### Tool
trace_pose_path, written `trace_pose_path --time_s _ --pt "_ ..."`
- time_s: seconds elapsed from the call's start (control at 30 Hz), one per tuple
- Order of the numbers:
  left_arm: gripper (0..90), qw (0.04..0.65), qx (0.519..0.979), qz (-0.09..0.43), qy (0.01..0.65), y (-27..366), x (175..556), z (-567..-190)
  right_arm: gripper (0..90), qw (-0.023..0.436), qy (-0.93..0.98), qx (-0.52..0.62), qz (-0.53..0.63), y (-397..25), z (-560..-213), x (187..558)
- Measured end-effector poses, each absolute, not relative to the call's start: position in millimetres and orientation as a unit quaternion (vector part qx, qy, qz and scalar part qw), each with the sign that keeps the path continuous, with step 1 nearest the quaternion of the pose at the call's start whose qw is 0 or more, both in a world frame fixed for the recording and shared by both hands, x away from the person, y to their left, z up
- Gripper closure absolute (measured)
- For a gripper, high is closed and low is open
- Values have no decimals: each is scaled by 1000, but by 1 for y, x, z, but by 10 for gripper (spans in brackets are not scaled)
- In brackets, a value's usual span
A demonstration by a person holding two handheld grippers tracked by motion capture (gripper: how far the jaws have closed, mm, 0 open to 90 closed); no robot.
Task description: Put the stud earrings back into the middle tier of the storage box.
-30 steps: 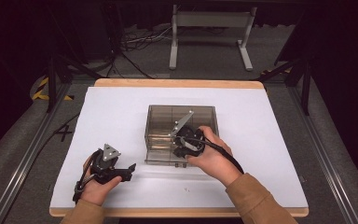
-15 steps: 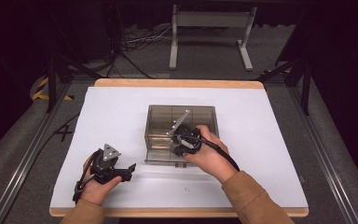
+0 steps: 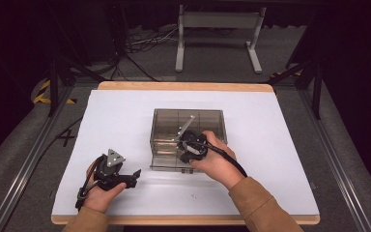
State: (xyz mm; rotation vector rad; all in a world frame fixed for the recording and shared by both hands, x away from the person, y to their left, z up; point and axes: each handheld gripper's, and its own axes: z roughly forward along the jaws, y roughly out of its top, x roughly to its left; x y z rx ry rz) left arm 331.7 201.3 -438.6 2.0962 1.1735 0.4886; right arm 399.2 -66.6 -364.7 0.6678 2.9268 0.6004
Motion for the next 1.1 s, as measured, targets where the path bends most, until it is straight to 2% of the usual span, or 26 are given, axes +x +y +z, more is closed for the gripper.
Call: trace_pose_path --time_s 0.57,0.73,1.1 --pt "92 339 804 189 450 201 332 -439 863 31 959 216 179 -65 -373 400" --pt "92 338 805 188 450 201 332 -439 812 43 959 211 185 -65 -374 400" --pt "92 339 804 189 450 201 331 -439 796 53 957 206 200 -70 -367 396"
